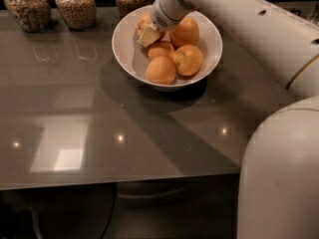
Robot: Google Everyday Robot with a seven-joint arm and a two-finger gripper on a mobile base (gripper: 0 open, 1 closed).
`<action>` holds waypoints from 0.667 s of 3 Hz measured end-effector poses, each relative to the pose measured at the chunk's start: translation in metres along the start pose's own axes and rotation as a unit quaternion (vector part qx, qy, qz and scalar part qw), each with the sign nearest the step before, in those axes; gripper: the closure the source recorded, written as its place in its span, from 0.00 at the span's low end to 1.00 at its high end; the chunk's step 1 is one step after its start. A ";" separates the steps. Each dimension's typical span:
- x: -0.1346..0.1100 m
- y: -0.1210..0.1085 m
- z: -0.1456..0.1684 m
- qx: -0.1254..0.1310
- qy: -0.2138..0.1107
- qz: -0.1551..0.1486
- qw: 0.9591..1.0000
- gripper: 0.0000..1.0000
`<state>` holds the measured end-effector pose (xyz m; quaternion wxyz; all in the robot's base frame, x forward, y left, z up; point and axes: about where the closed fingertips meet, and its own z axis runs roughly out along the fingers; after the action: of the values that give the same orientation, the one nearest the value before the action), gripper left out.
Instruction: Pick orange from white bowl
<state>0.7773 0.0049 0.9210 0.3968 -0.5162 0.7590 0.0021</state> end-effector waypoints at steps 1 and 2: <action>-0.002 0.001 -0.001 0.004 -0.006 -0.005 1.000 1.00; -0.017 0.001 -0.025 0.009 -0.038 -0.024 0.999 1.00</action>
Offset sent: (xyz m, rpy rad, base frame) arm -0.0323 0.0012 0.0668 0.0554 -0.1530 0.1267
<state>0.7640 0.0079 0.9480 0.4297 -0.5302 0.7310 0.0051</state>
